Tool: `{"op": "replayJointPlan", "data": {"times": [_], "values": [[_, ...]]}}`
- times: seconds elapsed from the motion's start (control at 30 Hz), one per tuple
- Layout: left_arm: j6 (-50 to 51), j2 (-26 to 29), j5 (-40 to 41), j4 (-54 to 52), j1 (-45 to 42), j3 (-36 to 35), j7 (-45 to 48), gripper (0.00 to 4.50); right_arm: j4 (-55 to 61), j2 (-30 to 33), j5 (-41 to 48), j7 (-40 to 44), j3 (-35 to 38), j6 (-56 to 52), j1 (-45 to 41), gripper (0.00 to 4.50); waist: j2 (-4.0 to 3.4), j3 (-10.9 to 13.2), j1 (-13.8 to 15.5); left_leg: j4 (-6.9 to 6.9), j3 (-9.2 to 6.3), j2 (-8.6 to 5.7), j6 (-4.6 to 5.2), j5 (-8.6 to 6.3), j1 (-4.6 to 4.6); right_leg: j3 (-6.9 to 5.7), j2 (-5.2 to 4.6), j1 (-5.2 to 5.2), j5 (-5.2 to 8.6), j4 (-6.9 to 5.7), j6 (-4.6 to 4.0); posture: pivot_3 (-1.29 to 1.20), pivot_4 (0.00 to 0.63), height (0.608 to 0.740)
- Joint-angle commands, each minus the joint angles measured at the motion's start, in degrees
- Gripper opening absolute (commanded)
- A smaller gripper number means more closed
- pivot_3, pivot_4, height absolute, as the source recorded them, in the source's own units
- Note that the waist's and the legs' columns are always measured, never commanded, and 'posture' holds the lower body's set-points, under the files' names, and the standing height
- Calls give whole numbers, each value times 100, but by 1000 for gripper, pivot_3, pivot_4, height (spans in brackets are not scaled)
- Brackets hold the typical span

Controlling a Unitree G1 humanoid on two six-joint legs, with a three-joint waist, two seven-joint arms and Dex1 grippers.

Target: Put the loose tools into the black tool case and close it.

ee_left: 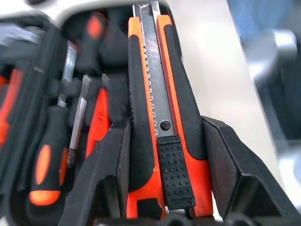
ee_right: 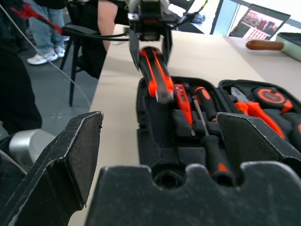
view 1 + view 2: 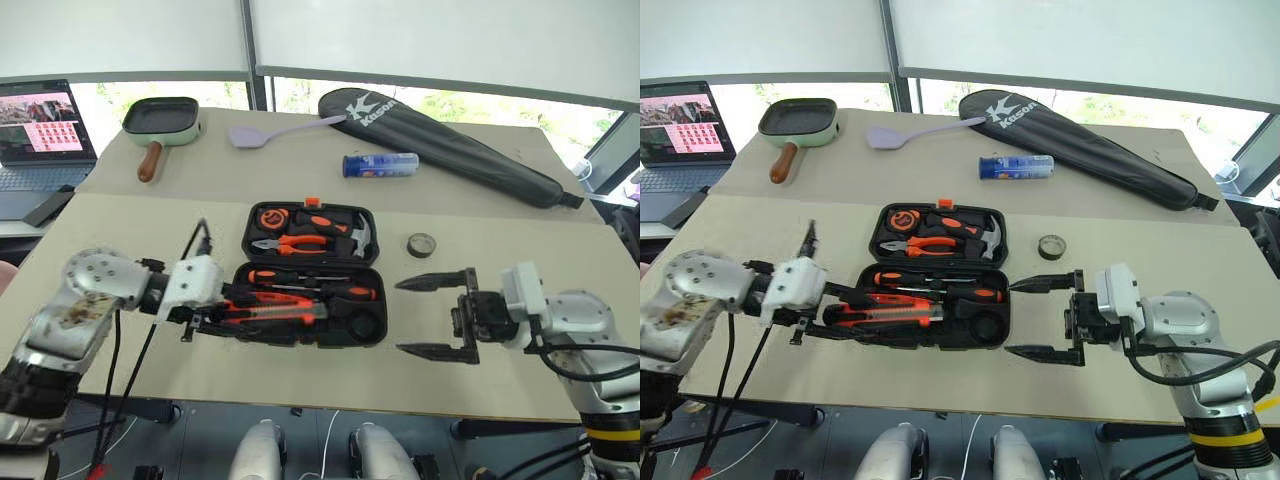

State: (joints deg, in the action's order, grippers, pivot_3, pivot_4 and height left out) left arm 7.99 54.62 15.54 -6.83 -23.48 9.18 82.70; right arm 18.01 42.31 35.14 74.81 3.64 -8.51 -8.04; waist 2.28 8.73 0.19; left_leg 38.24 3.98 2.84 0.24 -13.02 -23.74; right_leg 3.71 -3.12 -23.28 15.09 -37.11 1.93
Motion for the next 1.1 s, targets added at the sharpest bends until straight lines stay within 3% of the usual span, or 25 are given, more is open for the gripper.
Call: {"op": "replayJointPlan", "data": {"times": [0.03,0.37,0.77,0.83,0.97,1.1], "values": [[-200,-160,-294,195,-255,237,18,1743,259,41,155,-143,168,-138,98,4500,0,0,-7,0,0,0,0,0,-1,0,-1,0,0,1,1,0,150,740],[-97,-676,-914,473,-646,741,-221,1743,473,8,233,-427,262,-314,266,4500,1,1,26,11,-4,-2,1,0,-6,-1,-3,2,-1,0,8,0,150,740],[411,-675,-808,282,-494,790,-132,1743,542,-66,257,-578,162,-393,255,4500,1,0,24,11,-6,-2,1,0,-5,-1,-2,3,-1,-1,8,0,150,740],[264,-818,-670,304,-481,650,-239,2765,532,-96,242,-593,124,-399,244,4500,1,0,20,11,-6,-2,1,0,-5,-1,-2,3,-1,-1,8,0,150,740],[168,-1116,-215,415,-540,176,-428,3958,511,-128,234,-607,78,-415,213,4500,1,0,27,13,-8,-2,1,0,-6,-1,-2,3,-2,-1,8,0,150,740],[303,-1190,487,468,-546,-420,-331,3958,447,-130,244,-605,54,-411,178,4500,1,0,27,18,-12,-2,2,0,-7,-3,-2,4,-2,-4,8,0,150,740]]}}
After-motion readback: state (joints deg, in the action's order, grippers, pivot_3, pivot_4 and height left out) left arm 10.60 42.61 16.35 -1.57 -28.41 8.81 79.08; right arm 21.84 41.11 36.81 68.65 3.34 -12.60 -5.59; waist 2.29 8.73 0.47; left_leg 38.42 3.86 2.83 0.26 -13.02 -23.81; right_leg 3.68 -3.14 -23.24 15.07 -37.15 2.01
